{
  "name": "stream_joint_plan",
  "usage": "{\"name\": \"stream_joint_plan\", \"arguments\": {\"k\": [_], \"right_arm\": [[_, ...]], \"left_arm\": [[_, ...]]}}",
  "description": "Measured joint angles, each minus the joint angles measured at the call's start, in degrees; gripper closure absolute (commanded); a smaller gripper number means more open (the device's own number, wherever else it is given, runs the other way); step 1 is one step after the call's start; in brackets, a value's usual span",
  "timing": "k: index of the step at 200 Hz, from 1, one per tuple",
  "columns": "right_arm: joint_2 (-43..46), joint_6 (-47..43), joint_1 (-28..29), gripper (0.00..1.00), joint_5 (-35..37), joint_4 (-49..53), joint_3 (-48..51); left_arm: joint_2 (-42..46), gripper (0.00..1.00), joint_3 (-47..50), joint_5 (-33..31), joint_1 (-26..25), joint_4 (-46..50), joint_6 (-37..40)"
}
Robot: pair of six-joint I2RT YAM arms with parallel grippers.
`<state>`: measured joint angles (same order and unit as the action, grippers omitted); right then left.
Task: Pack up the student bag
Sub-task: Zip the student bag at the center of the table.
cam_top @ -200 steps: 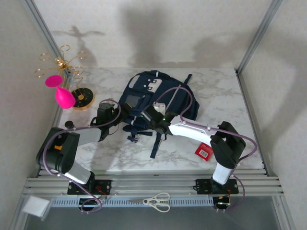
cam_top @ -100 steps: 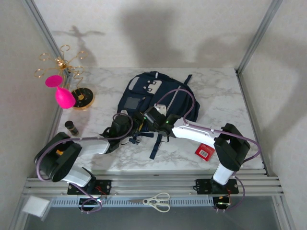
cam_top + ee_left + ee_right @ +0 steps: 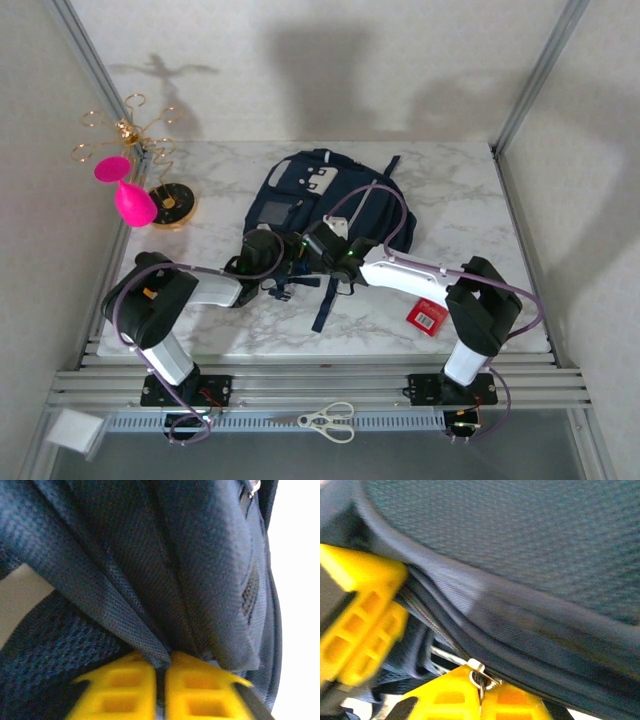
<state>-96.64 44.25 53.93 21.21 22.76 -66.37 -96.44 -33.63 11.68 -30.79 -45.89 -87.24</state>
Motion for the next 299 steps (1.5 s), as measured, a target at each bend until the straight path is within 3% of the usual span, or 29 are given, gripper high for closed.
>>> {"name": "stream_joint_plan", "arguments": {"k": [41,71,86,104,120,141,165,179,202,250,289,299], "right_arm": [[8.9,-0.1,-2.0,1.0,-0.5,3.5,4.3],[17.3,-1.5,-5.7,1.0,-3.5,3.0,9.6],[19.7,-4.1,-8.0,1.0,-4.2,3.2,11.1],[19.5,-7.9,-8.4,1.0,-6.3,2.2,11.4],[18.4,-11.2,-8.2,1.0,-9.3,-0.2,11.5],[17.2,-14.1,-8.2,1.0,-10.9,-2.2,11.5],[17.1,-17.8,-8.9,0.82,-13.5,-3.7,11.5],[17.3,-18.9,-12.5,0.71,-18.8,-5.7,11.7],[17.1,-20.4,-18.8,0.61,-26.3,-8.9,12.1],[11.6,-22.9,-20.2,0.51,-36.6,-13.6,12.6],[9.4,-24.3,-21.1,0.49,-38.7,-15.1,13.3],[8.6,-24.7,-21.1,0.53,-39.5,-15.8,13.3]], "left_arm": [[0.0,1.0,-1.5,5.3,11.7,4.1,7.2],[0.0,1.0,-7.7,8.4,15.5,12.9,16.3],[0.0,0.76,-10.3,8.3,16.8,16.1,20.7],[0.3,0.65,-11.1,8.3,17.5,17.2,23.2],[2.9,0.55,-9.0,8.0,16.1,17.6,23.9],[9.4,0.51,-4.6,6.8,10.6,19.1,22.8],[14.3,0.51,-1.3,5.8,5.0,17.6,19.5],[15.0,0.51,-0.1,4.7,2.8,16.5,16.9],[14.8,0.51,-0.2,1.9,0.1,16.5,14.6],[10.3,0.53,-3.4,-1.3,-1.9,16.4,12.8],[7.6,0.53,-4.0,-1.6,-2.1,16.4,12.4],[7.2,0.53,-4.3,-1.7,-2.1,16.4,12.4]]}}
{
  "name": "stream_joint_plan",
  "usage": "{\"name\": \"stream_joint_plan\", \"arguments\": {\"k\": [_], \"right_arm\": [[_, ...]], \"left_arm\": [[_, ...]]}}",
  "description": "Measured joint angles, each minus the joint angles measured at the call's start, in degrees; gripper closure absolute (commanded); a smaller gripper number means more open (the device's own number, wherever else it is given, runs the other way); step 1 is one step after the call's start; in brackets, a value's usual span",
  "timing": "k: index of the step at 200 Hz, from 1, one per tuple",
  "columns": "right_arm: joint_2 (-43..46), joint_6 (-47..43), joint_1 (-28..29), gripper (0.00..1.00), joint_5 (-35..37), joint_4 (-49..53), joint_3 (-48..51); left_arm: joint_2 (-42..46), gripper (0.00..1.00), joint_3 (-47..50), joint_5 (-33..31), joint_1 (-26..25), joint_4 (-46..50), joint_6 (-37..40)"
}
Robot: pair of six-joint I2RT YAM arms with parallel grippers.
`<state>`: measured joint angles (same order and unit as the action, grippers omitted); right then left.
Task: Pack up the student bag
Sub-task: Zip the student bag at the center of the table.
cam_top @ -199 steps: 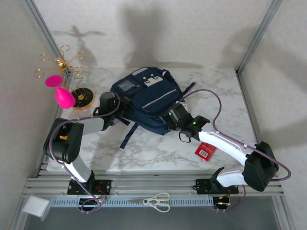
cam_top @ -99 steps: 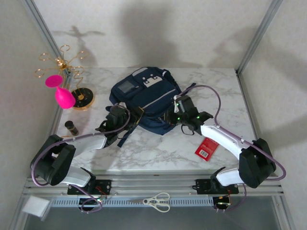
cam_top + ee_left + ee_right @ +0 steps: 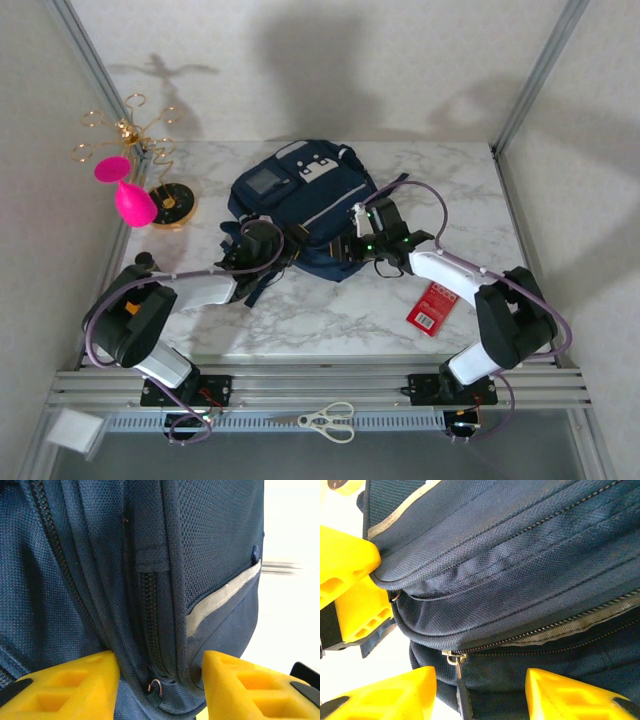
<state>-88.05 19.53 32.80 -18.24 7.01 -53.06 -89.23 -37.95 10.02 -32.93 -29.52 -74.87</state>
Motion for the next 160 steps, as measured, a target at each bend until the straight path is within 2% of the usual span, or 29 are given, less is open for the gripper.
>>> {"name": "stream_joint_plan", "arguments": {"k": [52,118,139,160], "right_arm": [[-1.6,-2.1,0.0,0.62,-4.1,-3.8,1.9],[-2.0,-3.3,0.1,1.0,-2.5,-4.4,2.5],[-0.2,-3.5,0.4,1.0,-0.8,-3.1,2.5],[1.4,-3.7,0.7,1.0,0.9,-1.9,2.3]], "left_arm": [[-1.6,0.54,-0.3,0.0,0.0,-0.3,0.0],[-2.1,0.53,-0.6,-0.3,0.0,-0.2,0.1],[-1.8,0.49,-0.7,-0.9,0.0,-0.2,0.4],[-0.3,0.4,-0.6,-1.2,0.0,0.4,0.4]]}}
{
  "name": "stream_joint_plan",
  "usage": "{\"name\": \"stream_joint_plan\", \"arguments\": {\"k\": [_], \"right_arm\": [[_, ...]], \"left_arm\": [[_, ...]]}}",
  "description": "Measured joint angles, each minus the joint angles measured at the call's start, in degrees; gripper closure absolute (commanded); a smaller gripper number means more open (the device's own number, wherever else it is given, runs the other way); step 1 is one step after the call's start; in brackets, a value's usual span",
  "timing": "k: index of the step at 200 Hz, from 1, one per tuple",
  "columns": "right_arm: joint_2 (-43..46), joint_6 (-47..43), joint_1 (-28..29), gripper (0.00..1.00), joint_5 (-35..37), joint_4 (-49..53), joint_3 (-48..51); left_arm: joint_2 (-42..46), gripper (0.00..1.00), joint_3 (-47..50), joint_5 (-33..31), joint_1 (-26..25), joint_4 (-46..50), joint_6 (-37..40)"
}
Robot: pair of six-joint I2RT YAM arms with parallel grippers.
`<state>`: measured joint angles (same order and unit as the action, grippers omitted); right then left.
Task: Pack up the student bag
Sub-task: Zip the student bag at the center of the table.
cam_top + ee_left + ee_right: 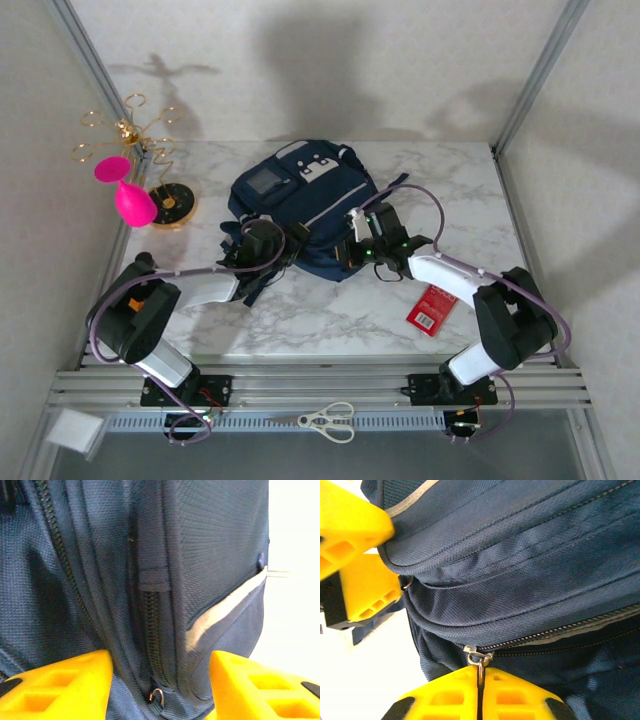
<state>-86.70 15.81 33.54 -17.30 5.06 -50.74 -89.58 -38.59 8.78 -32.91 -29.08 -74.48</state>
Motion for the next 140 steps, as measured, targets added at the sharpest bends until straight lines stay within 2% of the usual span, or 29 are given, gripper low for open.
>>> {"name": "stream_joint_plan", "arguments": {"k": [28,55,72,92,113,140], "right_arm": [[0.7,0.0,1.2,1.0,2.0,1.8,-1.0],[1.1,0.0,1.6,1.0,2.6,2.8,-1.9],[1.1,-0.1,1.7,1.0,2.7,3.6,-2.7],[1.1,-0.2,2.0,1.0,2.8,4.0,-3.1],[1.1,-0.2,2.2,1.0,3.1,4.9,-3.7],[1.1,-0.4,2.5,1.0,5.6,6.6,-4.7]], "left_arm": [[3.0,0.33,0.3,-1.2,-0.9,-0.3,-2.4],[3.0,0.32,0.5,-3.3,-3.6,-1.5,-6.9],[1.2,0.36,0.5,-4.7,-5.0,-2.7,-10.0],[-1.6,0.45,0.5,-6.8,-5.7,-4.0,-13.2],[-3.1,0.61,0.1,-9.9,-6.0,-4.2,-14.8],[-3.2,0.88,-1.4,-13.1,-6.1,-3.1,-14.8]]}}
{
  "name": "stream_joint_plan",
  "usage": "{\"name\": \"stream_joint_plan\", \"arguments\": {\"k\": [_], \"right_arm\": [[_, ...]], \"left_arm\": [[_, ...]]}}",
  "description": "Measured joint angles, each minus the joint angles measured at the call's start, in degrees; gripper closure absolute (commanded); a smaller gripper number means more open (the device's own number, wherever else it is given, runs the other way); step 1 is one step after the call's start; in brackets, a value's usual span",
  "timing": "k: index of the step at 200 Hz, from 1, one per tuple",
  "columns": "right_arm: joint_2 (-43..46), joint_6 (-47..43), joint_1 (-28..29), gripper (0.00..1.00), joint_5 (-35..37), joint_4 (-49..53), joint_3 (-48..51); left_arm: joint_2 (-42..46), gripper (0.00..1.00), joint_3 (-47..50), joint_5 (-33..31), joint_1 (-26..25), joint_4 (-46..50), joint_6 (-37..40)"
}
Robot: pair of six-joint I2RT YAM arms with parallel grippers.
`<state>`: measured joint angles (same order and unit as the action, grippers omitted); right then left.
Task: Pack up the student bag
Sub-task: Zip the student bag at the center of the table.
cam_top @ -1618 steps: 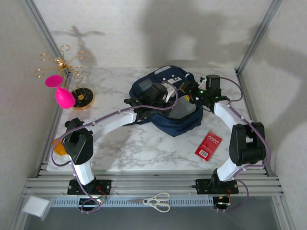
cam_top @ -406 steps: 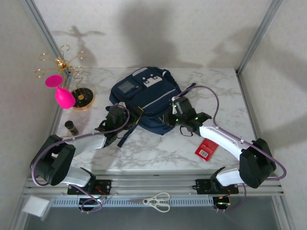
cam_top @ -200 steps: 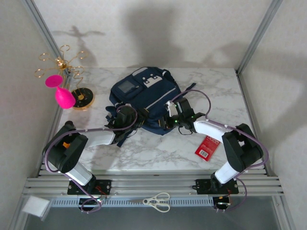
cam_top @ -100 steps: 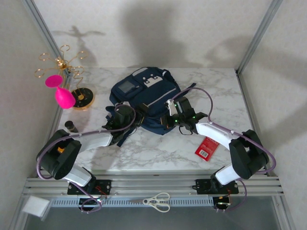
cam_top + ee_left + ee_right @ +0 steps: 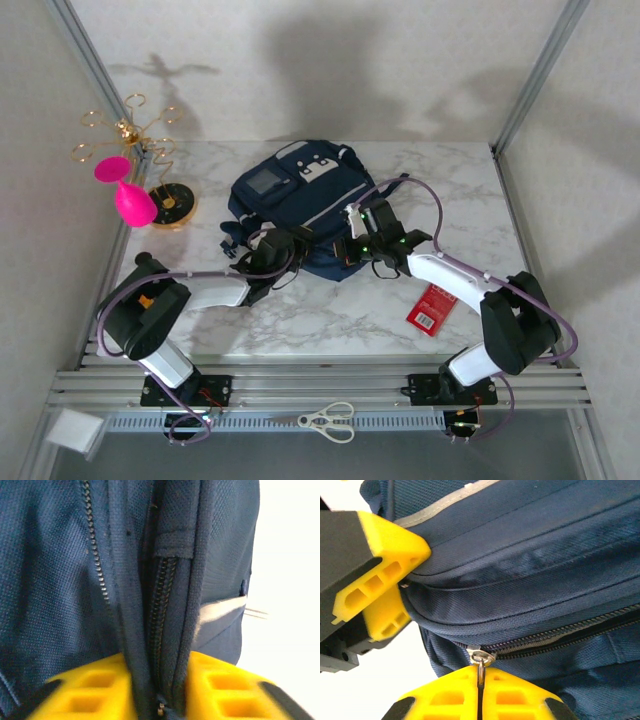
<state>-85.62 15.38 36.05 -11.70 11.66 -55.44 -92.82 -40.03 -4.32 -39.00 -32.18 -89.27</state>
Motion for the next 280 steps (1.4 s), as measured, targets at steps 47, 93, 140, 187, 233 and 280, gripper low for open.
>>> {"name": "stream_joint_plan", "arguments": {"k": [47,93,140,187,233,280], "right_arm": [[0.2,0.0,0.4,1.0,8.2,3.1,-1.2],[1.3,0.0,-1.0,1.0,12.4,4.2,-2.8],[1.0,-1.9,3.9,1.0,15.7,4.6,-6.0],[-3.4,1.5,9.6,1.0,16.0,3.5,-7.8],[-3.5,3.9,9.9,1.0,15.0,1.3,-7.5],[-3.5,4.2,10.0,1.0,14.5,-1.6,-5.4]], "left_arm": [[3.5,1.0,0.1,-1.1,1.0,4.2,3.7],[11.2,1.0,1.5,6.0,7.7,10.9,13.5],[12.9,0.87,0.9,20.5,20.1,16.3,24.1],[13.0,0.42,-4.7,20.5,25.0,23.8,31.3],[26.0,0.37,6.4,15.1,16.2,20.3,22.9],[21.6,0.42,6.9,9.7,8.1,14.2,12.0]]}}
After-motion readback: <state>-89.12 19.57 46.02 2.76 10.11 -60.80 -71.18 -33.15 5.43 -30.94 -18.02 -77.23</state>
